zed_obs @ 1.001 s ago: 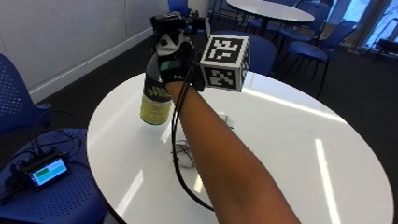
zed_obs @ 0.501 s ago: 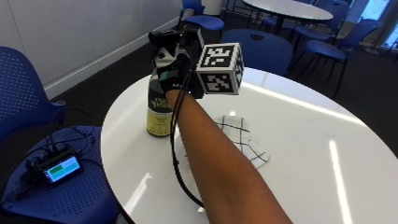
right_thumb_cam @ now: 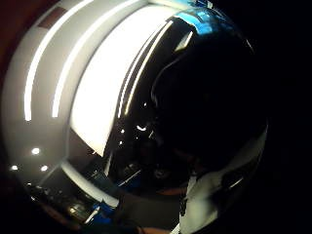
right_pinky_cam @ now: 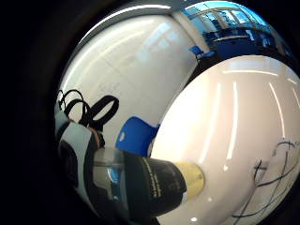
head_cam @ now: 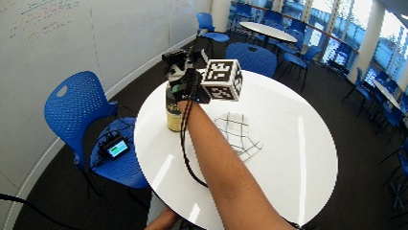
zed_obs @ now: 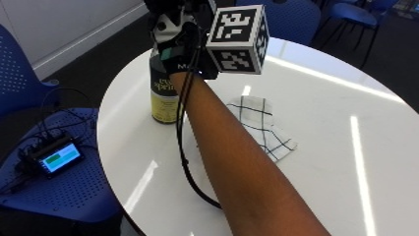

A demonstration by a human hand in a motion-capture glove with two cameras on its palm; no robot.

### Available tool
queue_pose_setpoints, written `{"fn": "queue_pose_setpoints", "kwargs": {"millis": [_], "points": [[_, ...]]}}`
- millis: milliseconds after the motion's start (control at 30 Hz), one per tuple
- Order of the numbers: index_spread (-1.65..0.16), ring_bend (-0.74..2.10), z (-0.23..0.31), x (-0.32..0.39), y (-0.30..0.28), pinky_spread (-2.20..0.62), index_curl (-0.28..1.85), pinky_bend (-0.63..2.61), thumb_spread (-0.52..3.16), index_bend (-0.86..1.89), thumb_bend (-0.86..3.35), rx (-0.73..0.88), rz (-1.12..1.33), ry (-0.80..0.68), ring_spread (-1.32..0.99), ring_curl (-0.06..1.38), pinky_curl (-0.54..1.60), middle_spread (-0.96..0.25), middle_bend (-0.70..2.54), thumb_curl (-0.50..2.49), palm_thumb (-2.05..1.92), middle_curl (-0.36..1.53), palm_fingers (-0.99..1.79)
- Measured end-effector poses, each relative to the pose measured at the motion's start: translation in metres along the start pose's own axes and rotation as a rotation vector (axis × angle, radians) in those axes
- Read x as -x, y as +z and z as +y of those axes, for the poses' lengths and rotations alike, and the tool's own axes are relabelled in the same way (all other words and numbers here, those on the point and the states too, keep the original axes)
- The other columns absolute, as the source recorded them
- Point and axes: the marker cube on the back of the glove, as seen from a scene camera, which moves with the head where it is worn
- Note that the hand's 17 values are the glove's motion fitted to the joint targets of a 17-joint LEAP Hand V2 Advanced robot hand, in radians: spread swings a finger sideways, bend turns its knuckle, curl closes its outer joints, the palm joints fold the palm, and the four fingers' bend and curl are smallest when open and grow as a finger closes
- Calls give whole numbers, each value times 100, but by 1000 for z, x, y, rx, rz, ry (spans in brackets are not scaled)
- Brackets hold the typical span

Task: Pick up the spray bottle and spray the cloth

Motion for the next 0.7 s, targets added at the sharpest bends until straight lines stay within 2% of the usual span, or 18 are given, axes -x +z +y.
{"fn": "queue_pose_setpoints", "kwargs": {"millis": [334, 701], "points": [[-28, 67, -8, 24, -1, -27, 54, 39, 103, 44, -3, -11, -24, -67, -22, 43, 38, -23, 71, 46, 64, 50, 143], [-28, 67, 0, 9, -2, -28, 55, 40, 103, 44, -3, -17, -2, -18, -22, 43, 38, -23, 71, 47, 63, 50, 143]]}}
